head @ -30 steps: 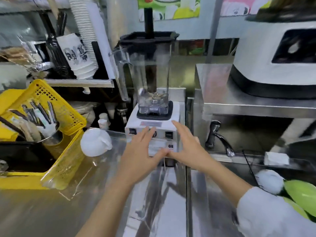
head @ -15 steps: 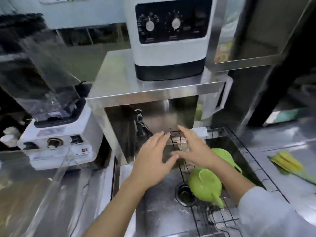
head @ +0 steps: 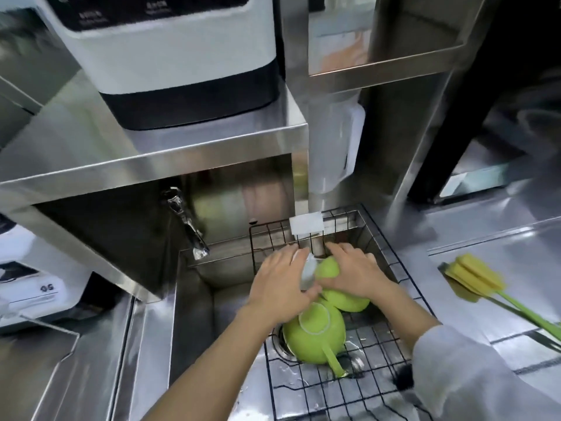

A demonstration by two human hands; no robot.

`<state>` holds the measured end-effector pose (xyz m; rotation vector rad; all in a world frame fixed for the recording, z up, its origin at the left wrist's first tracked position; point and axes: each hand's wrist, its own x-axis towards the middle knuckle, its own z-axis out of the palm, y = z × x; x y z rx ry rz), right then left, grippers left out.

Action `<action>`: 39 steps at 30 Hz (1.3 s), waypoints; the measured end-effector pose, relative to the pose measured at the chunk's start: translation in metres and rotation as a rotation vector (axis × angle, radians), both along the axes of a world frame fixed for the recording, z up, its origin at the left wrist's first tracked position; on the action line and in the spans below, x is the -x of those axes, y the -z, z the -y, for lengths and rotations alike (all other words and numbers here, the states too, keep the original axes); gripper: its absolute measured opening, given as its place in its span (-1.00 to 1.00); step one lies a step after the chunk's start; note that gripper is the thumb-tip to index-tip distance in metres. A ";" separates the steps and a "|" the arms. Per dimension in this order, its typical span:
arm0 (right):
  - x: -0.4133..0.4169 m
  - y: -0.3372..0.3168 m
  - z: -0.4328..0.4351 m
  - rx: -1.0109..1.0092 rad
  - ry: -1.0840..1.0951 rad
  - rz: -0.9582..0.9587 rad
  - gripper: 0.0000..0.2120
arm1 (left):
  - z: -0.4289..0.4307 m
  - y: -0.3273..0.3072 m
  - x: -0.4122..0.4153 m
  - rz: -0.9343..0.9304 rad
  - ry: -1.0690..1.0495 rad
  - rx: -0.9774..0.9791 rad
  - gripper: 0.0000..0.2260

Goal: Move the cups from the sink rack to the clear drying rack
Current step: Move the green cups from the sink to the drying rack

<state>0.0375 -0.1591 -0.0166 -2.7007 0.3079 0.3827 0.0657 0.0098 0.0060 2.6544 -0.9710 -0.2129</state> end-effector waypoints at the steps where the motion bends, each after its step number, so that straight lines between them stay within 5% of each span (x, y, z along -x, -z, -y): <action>1: 0.000 0.002 0.002 -0.007 -0.006 -0.009 -0.14 | 0.005 0.003 -0.002 -0.007 0.006 -0.021 -0.37; 8: -0.008 0.006 0.009 -0.094 0.005 -0.131 -0.05 | 0.027 0.017 -0.016 -0.230 0.168 -0.149 -0.15; 14: -0.008 0.008 0.011 -0.213 0.044 -0.168 -0.19 | 0.049 0.031 -0.011 -0.156 0.109 -0.170 -0.03; 32: 0.010 -0.034 0.005 -0.118 0.098 0.057 -0.23 | 0.045 0.008 0.008 0.063 0.108 0.163 -0.01; 39: 0.030 -0.059 -0.017 -0.175 0.150 0.124 -0.16 | 0.023 -0.010 0.028 -0.051 0.082 0.298 0.16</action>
